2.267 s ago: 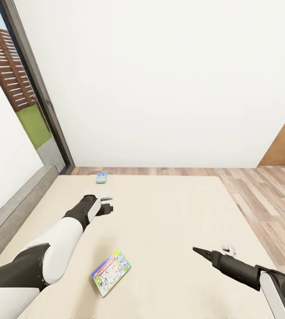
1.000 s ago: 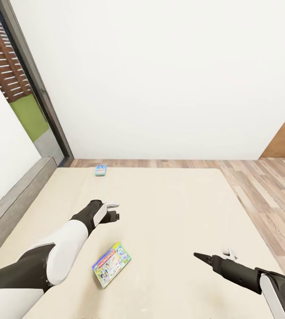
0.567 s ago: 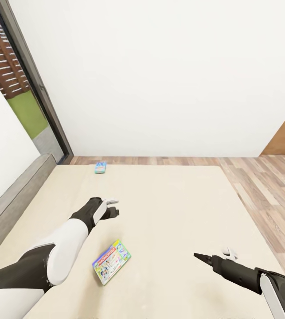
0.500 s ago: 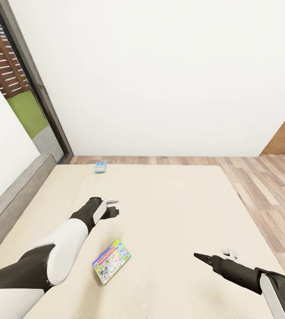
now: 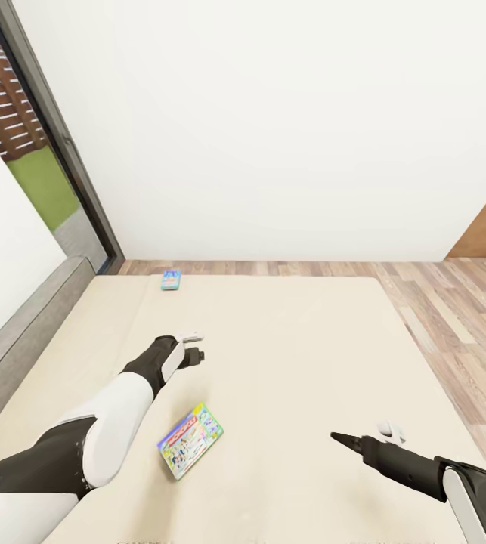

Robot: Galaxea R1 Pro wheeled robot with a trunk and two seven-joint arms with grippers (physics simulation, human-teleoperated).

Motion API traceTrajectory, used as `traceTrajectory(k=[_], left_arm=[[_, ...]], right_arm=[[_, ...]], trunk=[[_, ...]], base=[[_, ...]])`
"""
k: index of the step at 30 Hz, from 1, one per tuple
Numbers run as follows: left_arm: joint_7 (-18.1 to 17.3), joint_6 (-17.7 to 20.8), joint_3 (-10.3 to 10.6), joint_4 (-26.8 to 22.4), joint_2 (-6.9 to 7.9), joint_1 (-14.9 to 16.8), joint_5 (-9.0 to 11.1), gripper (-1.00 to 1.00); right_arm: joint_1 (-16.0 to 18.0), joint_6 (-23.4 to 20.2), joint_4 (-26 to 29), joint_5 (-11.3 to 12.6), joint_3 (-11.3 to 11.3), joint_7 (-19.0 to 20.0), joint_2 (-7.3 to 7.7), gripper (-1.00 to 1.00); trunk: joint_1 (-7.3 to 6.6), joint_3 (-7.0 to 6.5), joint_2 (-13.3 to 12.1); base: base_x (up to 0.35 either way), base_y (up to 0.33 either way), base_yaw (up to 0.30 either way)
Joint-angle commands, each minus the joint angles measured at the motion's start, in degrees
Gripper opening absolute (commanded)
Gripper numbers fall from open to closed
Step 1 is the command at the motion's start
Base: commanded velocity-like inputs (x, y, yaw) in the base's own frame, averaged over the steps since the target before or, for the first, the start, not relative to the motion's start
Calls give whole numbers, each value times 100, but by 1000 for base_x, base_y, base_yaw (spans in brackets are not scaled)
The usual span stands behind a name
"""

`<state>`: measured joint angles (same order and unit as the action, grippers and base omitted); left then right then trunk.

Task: Put all the toys in the child's room - the three board games (two on the bed and one on the table), the two jigsaw puzzles on the table, and the tennis ball on the table - inside the toy box on the table in the child's room.

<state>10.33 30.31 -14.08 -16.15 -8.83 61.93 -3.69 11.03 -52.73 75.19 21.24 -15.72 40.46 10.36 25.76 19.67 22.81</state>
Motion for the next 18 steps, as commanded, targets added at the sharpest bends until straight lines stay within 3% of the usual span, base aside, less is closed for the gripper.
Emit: traceTrajectory(k=[1,13,18], left_arm=[[42,13,-38,-7,-9,3,-36,100],[320,-51,-37,-4,-24,5,-28,100],[334,-58,-35,-44,-117,11,-33,100]], right_arm=[[4,-32,2,-7,-8,24,0,100],[4,-39,-2,-6,37,15,-8,100],[3,-36,-4,-6,16,19,59,100]], trunk=[[3,20,11],[3,133,11],[3,180,11]], base=[[0,0,0],[0,0,0],[0,0,0]])
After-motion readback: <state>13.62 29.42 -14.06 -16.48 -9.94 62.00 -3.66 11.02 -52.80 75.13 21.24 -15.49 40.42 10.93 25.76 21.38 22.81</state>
